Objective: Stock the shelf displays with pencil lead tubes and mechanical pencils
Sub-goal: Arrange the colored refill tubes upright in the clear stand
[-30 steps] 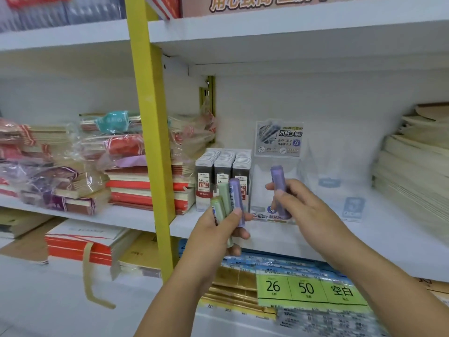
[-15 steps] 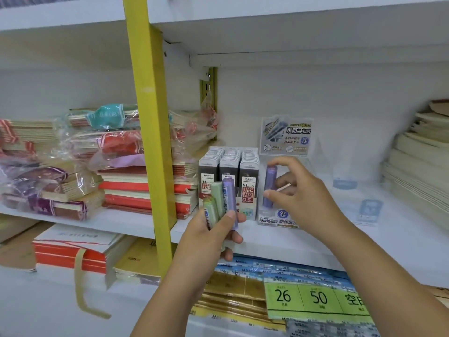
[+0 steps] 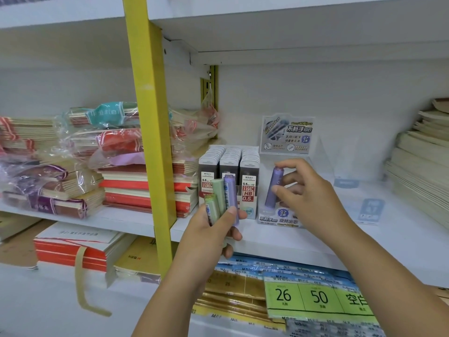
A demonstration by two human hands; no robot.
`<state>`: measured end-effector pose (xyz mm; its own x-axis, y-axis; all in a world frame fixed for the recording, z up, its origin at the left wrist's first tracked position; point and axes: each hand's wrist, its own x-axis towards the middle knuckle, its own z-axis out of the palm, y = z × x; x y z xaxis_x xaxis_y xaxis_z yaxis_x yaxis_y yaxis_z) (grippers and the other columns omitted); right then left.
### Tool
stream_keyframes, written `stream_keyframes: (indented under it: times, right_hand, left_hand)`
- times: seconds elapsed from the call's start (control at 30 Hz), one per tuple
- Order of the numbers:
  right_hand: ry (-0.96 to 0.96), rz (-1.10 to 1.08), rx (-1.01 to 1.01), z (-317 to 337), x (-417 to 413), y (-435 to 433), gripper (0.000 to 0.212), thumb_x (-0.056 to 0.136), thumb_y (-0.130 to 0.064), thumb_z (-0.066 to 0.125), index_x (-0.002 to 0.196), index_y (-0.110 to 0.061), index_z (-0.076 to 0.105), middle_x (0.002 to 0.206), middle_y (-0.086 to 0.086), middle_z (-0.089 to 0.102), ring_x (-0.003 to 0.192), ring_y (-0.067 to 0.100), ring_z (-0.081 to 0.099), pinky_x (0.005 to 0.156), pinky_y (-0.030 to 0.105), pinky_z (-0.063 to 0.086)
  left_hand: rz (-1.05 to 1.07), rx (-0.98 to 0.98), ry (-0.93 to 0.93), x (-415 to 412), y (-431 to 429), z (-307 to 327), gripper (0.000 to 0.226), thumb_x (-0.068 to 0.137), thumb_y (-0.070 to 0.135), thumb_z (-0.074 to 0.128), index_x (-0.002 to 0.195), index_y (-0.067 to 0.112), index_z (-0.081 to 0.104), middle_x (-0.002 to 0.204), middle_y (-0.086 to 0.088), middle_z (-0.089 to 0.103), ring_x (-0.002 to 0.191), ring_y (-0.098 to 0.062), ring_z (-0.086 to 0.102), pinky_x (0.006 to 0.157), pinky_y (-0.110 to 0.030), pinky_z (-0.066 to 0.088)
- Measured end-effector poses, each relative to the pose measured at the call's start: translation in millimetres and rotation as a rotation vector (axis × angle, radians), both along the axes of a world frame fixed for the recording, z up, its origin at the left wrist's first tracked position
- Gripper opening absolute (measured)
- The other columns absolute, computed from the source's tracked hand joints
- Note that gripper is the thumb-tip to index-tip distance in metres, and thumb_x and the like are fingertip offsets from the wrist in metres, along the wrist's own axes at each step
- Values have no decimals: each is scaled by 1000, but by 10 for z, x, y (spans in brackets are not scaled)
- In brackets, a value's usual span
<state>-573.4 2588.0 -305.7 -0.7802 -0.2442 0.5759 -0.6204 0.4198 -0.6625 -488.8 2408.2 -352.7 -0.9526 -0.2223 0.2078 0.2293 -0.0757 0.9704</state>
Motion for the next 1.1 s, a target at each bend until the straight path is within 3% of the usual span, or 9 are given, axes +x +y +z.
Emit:
stream_keyframes:
  times: [0.07,0.17,0.37,0.5,0.6,0.67,0.8,0.9,1.1]
  right_hand:
    - [43,-12,45,-28,6,-14,37,86,-22,70,106,-46,50,84,-11,63,70,1,64,57,15,51]
    - [45,-7,82,-69,7,-27,39,82,-23,74,101,-47,51,79,-11,64,73,1,62,65,18,50]
    - [29,4,63,-58,2,-1,27,85,-15,71,87,-38,58,82,-15,66,77,-3,62,61,9,48]
    - [28,-23,100,-8,91,-7,26,87,-20,69,104,-38,59,94,-16,62,87,2,61,67,10,48]
    - [218,-74,16,123,251,-14,27,91,-28,61,116,-38,59,96,-18,59,88,1,56,70,11,44]
    - [142,63,-86,186,353,-31,25,92,-30,60,113,-43,61,91,-19,63,86,-1,58,67,9,46]
    - [-183,297,-138,184,399,-49,32,92,-17,62,116,-38,65,98,-9,72,87,3,66,80,19,54]
    - [-283,403,-196,198,366,18,29,91,-12,62,112,-31,68,97,-4,75,88,13,69,78,24,56]
    - [79,186,-428,244,218,161,29,90,-13,63,106,-37,68,97,-8,73,89,10,69,74,21,54]
  left_hand:
    - [4,-10,-1,-5,11,-7,21,99,30,57,111,16,66,73,11,71,60,-6,58,46,-19,42]
    - [11,-27,-9,-10,17,-20,19,99,31,58,109,18,66,75,10,72,59,-5,57,47,-19,42]
    - [-26,-33,-15,-9,5,-10,23,98,34,59,102,16,71,60,10,59,50,-5,43,43,-17,34]
    - [-63,-25,6,-9,44,9,18,95,37,63,92,24,75,74,-4,55,53,-9,35,43,-18,30]
    - [-109,-35,12,-18,83,5,21,93,39,64,94,20,74,63,4,49,50,-7,33,43,-17,29]
    - [-149,-27,25,-26,113,13,24,93,39,65,99,17,72,60,10,54,49,-6,33,42,-16,29]
    - [-244,16,58,-14,174,43,27,92,39,64,108,17,70,92,0,74,51,-6,35,42,-17,28]
    - [-270,23,51,3,207,51,31,90,40,64,108,16,70,89,3,74,50,-6,35,42,-17,28]
    - [-165,-2,37,13,201,68,14,92,49,58,99,44,69,104,1,76,54,-6,38,44,-18,32]
